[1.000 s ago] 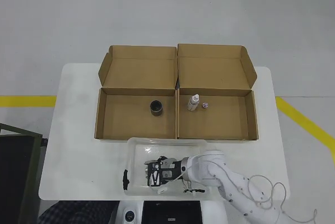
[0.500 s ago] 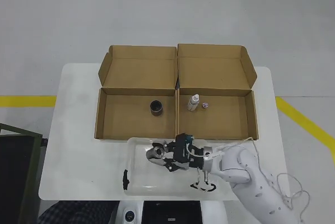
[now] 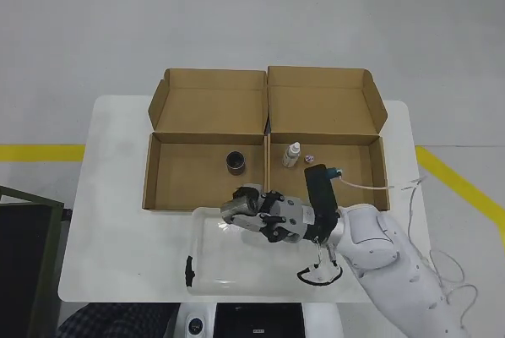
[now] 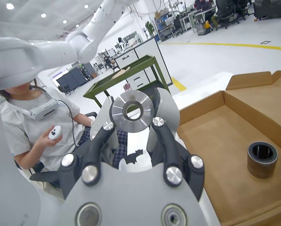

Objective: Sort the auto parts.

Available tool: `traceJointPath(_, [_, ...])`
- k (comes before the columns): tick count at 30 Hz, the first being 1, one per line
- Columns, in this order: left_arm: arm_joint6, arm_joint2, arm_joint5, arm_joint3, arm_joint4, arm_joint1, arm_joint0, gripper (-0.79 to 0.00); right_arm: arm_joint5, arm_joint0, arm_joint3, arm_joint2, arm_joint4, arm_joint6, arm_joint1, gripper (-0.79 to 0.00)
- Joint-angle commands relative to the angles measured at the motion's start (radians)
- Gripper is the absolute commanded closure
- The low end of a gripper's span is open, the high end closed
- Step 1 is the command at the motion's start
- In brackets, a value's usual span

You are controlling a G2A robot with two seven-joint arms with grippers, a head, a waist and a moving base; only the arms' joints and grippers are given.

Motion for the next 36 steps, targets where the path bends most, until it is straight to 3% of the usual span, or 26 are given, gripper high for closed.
traceJointPath(1, [0.0, 0.0, 0.0, 0.0, 0.0, 0.0, 0.0, -0.785, -0.002, 0.002, 0.0, 0.0, 0.032, -0.02, -0.001, 0.0])
traceJointPath(9, [0.0, 0.0, 0.0, 0.0, 0.0, 0.0, 0.0, -0.785, 0.007, 0.022, 0.025, -0.005, 0.136, -0.064, -0.008, 0.0])
traceJointPath(17, [0.0, 0.0, 0.0, 0.0, 0.0, 0.0, 0.0, -0.785, 0.027, 0.038, 0.046, 0.0, 0.128, -0.076, -0.013, 0.0])
traceJointPath(36, [0.0, 0.0, 0.0, 0.0, 0.0, 0.0, 0.0, -0.785, 0.272, 0.154, 0.176, -0.059, -0.28, -0.081, -0.039, 0.0])
